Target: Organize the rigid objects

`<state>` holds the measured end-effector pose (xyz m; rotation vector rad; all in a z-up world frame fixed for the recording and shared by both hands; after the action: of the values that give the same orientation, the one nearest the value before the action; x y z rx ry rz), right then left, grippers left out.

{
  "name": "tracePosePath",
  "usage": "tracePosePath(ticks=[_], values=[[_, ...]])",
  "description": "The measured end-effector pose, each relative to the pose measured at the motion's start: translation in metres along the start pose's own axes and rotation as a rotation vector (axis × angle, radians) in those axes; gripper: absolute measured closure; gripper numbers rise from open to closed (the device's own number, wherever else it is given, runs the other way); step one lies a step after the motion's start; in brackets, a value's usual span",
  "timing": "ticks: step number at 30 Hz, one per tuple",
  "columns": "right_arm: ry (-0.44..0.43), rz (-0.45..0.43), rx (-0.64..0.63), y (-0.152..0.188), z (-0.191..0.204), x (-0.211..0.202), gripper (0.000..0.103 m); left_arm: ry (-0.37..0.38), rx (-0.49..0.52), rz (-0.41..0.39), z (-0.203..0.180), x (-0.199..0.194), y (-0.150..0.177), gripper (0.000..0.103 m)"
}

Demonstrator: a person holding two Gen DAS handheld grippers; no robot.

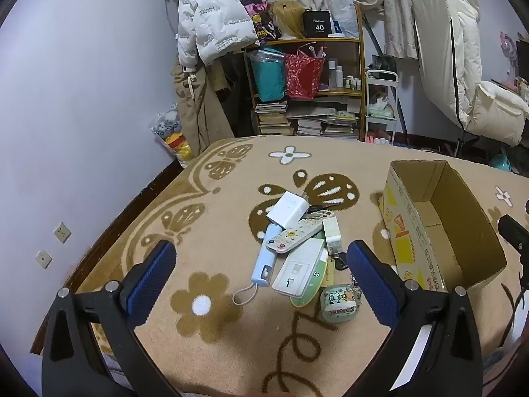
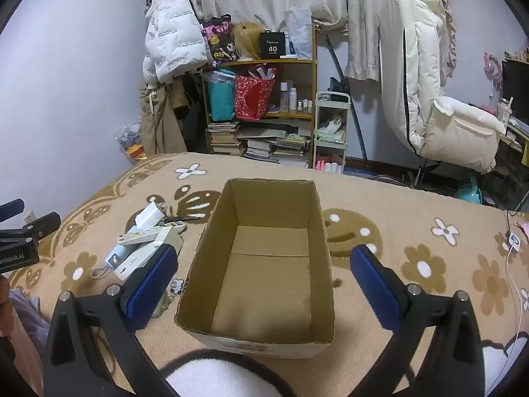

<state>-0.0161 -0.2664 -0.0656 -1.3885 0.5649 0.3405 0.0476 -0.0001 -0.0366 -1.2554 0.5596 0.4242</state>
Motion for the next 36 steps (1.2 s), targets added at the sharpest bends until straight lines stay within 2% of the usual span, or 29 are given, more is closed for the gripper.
tracePosePath(ticks=[7, 13, 36], values=[[0.010, -0.007, -0.013, -0.001, 0.000, 0.000, 0.000, 0.022, -0.001, 0.016, -0.006, -0.002, 0.000, 0.001], [0.009, -0.007, -0.014, -0.001, 0.000, -0.001, 0.000, 0.009, 0.017, 0.006, -0.013, 0.007, 0.007, 0.001], [0.011, -0.009, -0.013, -0.001, -0.001, -0.001, 0.000, 0.007, 0.056, 0.009, -0.011, 0.003, 0.006, 0.001]])
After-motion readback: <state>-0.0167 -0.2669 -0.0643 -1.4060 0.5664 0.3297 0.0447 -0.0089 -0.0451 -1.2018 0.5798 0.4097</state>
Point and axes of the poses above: each gripper's, at about its wrist camera, not at the fingertips, and x roughly the way its jaws point, z to its left, y to its underside, the point moved 6 cm from there along x, roughly the way its jaws point, and after that the axes turned 3 degrees about x, right-handed, at the moved point
